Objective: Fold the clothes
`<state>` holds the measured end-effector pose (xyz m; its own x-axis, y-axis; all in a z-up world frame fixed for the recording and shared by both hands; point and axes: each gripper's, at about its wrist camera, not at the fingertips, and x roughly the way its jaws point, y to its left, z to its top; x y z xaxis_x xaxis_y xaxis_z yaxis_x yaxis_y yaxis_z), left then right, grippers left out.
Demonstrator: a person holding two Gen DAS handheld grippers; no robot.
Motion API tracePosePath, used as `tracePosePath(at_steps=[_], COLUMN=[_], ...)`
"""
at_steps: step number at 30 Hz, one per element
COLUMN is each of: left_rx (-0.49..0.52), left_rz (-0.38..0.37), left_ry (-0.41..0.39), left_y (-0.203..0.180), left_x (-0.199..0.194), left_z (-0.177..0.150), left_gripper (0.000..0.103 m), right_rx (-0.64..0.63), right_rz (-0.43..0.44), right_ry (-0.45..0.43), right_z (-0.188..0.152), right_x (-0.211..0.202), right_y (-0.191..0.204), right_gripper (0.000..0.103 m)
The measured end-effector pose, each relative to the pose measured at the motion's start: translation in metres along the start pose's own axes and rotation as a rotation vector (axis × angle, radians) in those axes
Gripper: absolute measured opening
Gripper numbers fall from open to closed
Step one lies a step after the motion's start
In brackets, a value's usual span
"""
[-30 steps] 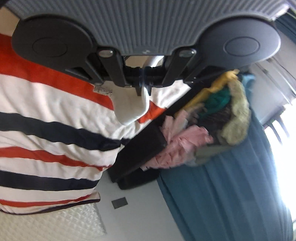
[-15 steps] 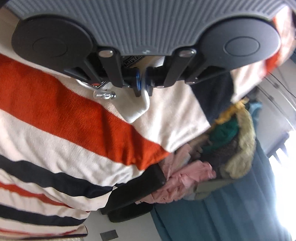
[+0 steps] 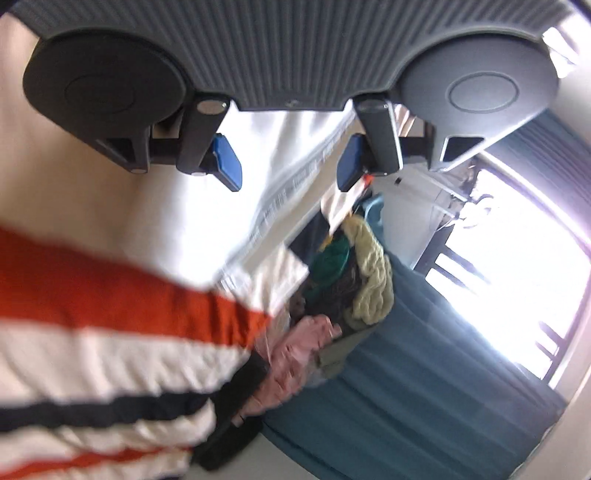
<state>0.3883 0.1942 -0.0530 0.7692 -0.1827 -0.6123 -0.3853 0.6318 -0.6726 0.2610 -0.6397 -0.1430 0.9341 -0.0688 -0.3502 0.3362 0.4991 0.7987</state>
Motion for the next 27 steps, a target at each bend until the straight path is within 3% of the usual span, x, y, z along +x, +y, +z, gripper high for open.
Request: tracePosePath(at_steps=[4, 7, 9, 12, 13, 14, 16, 18, 21, 24, 27], left_rx=[-0.114, -0.191, -0.242, -0.258, -0.249, -0.255, -0.277, -0.299, -0.325, -0.315, -0.304], left_rz=[-0.011, -0.023, -0.03, -0.023, -0.015, -0.002, 0.019, 0.038, 0.056, 0.052, 0.049], left_ry=[0.024, -0.029, -0.069, -0.136, -0.161, -0.178, -0.187, -0.192, -0.196, -0.187, -0.184], left_y=[0.038, 0.047, 0.052, 0.047, 0.042, 0.04, 0.044, 0.049, 0.055, 0.051, 0.043], left_x=[-0.001, 0.014, 0.024, 0.041, 0.047, 0.054, 0.065, 0.076, 0.086, 0.077, 0.061], left_z=[-0.021, -0.023, -0.024, -0.017, -0.012, -0.008, 0.002, 0.012, 0.025, 0.033, 0.044], left_gripper=[0.088, 0.085, 0.084, 0.083, 0.078, 0.074, 0.061, 0.039, 0.022, 0.014, 0.013], right_rx=[0.181, 0.266, 0.248, 0.17, 0.152, 0.172, 0.202, 0.222, 0.221, 0.231, 0.191], right_rz=[0.032, 0.045, 0.024, 0.016, -0.004, -0.021, -0.032, -0.023, -0.04, -0.062, -0.089], right_ry=[0.045, 0.087, 0.104, 0.1, 0.089, 0.078, 0.054, 0.026, 0.015, 0.006, -0.001], right_z=[-0.025, -0.04, -0.046, -0.043, -0.04, -0.037, -0.029, -0.021, -0.005, 0.003, 0.005], right_x=[-0.012, -0.002, 0.015, 0.051, 0.064, 0.077, 0.097, 0.115, 0.134, 0.139, 0.135], right_y=[-0.034, -0.05, -0.051, -0.044, -0.042, -0.045, -0.046, -0.046, -0.04, -0.031, -0.015], right_gripper=[0.06, 0.059, 0.058, 0.044, 0.035, 0.033, 0.033, 0.033, 0.035, 0.03, 0.022])
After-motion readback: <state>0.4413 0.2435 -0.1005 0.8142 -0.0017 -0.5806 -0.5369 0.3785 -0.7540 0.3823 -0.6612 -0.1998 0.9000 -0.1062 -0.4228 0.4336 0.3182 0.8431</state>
